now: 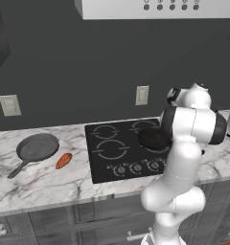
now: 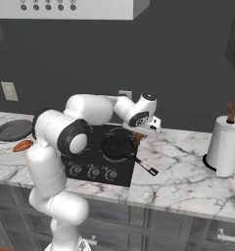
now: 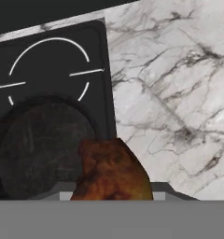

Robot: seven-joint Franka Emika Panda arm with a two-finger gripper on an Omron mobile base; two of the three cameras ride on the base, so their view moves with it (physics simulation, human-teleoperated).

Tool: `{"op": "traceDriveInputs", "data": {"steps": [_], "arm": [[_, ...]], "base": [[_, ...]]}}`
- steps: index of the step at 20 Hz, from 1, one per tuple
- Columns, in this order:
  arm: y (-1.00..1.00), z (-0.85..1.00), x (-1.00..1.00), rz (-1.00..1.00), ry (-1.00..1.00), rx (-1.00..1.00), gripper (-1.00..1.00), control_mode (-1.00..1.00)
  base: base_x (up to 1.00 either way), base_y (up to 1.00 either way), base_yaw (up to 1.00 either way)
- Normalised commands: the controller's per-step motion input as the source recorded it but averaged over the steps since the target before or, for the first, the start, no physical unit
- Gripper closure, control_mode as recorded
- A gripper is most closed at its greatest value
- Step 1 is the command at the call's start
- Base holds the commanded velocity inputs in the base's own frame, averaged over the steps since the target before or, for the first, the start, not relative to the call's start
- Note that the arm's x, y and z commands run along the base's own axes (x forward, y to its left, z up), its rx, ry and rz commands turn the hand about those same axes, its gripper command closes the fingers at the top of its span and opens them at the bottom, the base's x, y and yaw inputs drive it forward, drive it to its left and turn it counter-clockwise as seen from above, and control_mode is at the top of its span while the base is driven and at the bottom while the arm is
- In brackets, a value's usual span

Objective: Place both pans onto different burners. Then place the sweet potato and the chicken drumstick on different pans.

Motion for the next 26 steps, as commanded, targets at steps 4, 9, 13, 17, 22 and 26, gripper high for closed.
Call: {"op": "traceDriveInputs", "data": {"steps": [4,9,13,17,22,26], "arm": [[0.69,0.33,-0.41,0.13,0.00,-0.08,1.00,-1.00],[0.73,0.10,-0.28,0.10,-0.04,-0.10,1.00,-1.00],[0.57,-0.07,-0.04,0.02,-0.12,-0.09,1.00,-1.00],[0.36,-0.29,0.04,0.00,-0.17,-0.08,1.00,-1.00],[0.17,-0.32,0.15,0.00,-0.09,-0.06,1.00,-1.00],[0.05,-0.10,0.10,0.00,0.00,-0.02,1.00,-1.00]], "base": [[0.00,0.00,0.00],[0.00,0.00,0.00],[0.00,0.00,0.00],[0.00,0.00,0.00],[0.00,0.00,0.00],[0.00,0.00,0.00]]}}
